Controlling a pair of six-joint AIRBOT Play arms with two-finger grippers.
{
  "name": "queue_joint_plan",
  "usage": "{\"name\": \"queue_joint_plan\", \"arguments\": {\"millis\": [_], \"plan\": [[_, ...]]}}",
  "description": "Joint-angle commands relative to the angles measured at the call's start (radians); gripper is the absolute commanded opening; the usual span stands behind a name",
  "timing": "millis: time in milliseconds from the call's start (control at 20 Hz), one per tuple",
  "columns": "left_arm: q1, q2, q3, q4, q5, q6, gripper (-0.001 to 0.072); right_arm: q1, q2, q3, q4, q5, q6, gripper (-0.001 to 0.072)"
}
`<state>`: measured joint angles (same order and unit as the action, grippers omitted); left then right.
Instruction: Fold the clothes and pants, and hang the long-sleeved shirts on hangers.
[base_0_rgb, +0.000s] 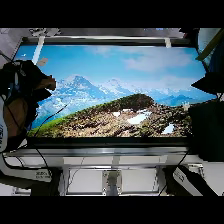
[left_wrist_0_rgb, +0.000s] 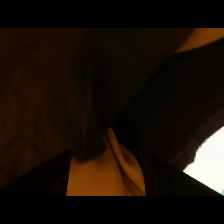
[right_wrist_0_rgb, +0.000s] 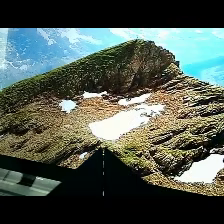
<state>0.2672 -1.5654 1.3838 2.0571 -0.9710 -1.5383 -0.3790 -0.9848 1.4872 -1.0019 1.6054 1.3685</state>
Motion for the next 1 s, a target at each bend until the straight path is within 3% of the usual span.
{"name": "queue_joint_plan", "arguments": {"millis": [0,200,250,300,350,550,700,850,950], "plan": [[0.030,-0.057,0.001,0.016,0.099,-0.011,0.0500,0.000,-0.001,0.000,0.000,-0.001,0.002,0.0020],[0.060,-0.090,0.001,0.019,0.149,-0.011,0.0486,0.000,-0.001,0.000,0.000,-0.001,0.002,0.0020],[0.065,-0.091,0.001,0.019,0.172,-0.011,0.0427,0.000,-0.001,0.000,0.000,-0.001,0.002,0.0020],[0.067,-0.090,0.003,0.020,0.192,-0.011,0.0289,0.000,-0.001,0.000,0.000,-0.001,0.002,0.0020],[0.067,-0.089,0.010,0.019,0.196,-0.011,0.0023,0.000,-0.001,0.000,0.000,-0.002,0.002,0.0020],[0.020,-0.053,0.103,0.017,0.089,-0.011,0.0012,0.000,-0.001,0.000,-0.003,-0.002,0.001,0.0020],[-0.079,0.055,0.204,-0.066,-0.027,-0.011,0.0012,0.000,-0.001,0.000,-0.042,-0.002,-0.002,0.0020],[-0.227,0.227,0.217,-0.288,-0.094,-0.011,0.0012,0.000,-0.001,0.000,-0.107,-0.002,-0.004,0.0020],[-0.337,0.295,0.217,-0.472,-0.150,-0.010,0.0012,0.000,-0.001,0.000,-0.138,-0.002,-0.058,0.0020]]}}
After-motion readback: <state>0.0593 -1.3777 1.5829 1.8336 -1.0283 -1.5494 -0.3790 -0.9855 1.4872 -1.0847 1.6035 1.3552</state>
